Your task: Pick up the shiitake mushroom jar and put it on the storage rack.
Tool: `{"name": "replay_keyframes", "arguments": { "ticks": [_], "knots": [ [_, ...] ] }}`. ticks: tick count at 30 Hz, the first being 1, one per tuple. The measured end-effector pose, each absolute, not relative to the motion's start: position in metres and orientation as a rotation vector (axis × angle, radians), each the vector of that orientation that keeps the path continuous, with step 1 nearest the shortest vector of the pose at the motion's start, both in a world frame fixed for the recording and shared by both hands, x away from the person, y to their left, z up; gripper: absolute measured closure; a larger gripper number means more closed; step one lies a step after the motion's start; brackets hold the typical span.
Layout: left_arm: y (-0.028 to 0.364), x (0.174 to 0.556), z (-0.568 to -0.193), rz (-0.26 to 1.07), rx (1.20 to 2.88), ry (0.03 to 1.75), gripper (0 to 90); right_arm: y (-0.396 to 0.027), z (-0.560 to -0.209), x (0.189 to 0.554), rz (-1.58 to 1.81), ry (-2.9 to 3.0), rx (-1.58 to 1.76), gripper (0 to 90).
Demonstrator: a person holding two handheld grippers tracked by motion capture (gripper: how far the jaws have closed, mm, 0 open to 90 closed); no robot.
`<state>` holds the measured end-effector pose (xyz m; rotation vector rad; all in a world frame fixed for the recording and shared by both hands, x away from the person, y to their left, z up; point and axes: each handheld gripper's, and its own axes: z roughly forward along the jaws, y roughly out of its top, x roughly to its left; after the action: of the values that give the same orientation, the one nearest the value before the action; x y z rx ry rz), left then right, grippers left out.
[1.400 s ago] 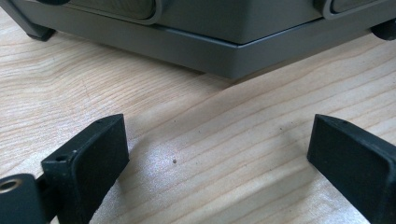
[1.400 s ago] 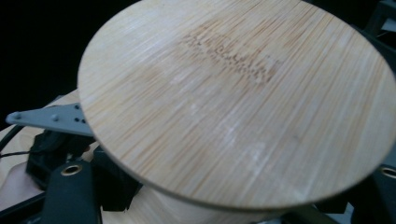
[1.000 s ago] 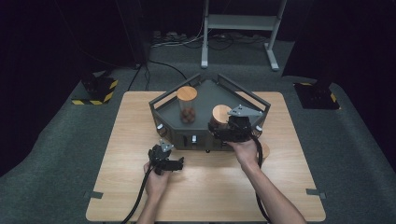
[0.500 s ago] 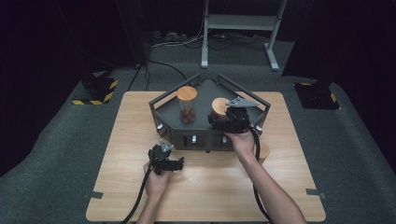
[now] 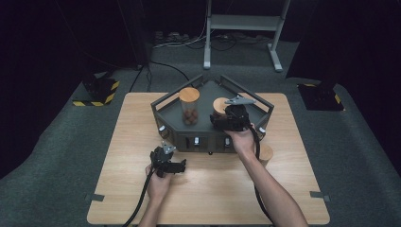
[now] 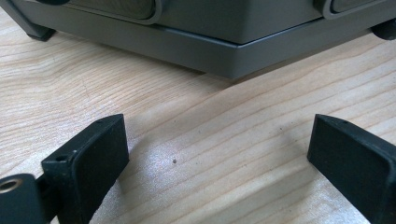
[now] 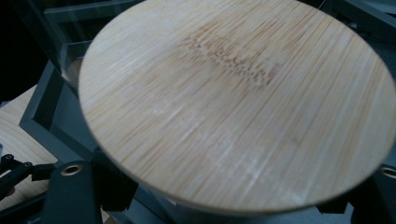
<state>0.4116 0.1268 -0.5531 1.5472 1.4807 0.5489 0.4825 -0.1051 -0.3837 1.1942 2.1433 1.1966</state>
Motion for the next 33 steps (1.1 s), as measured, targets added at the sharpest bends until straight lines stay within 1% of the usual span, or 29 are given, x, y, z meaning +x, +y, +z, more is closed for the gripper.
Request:
{"name": "replay_keyframes", "arguments": {
  "ticks": [15,33],
  "knots": [
    [0.127,0.412,-0.553,0.550,1.551,1.479,5.1,-0.101,-0.392,0.492,1.148,2.163,1.225,25.6],
    [0.127,0.412,-0.553,0.552,1.557,1.477,5.0,-0.097,-0.395,0.495,1.107,2.186,1.212,25.5]
  ]
}}
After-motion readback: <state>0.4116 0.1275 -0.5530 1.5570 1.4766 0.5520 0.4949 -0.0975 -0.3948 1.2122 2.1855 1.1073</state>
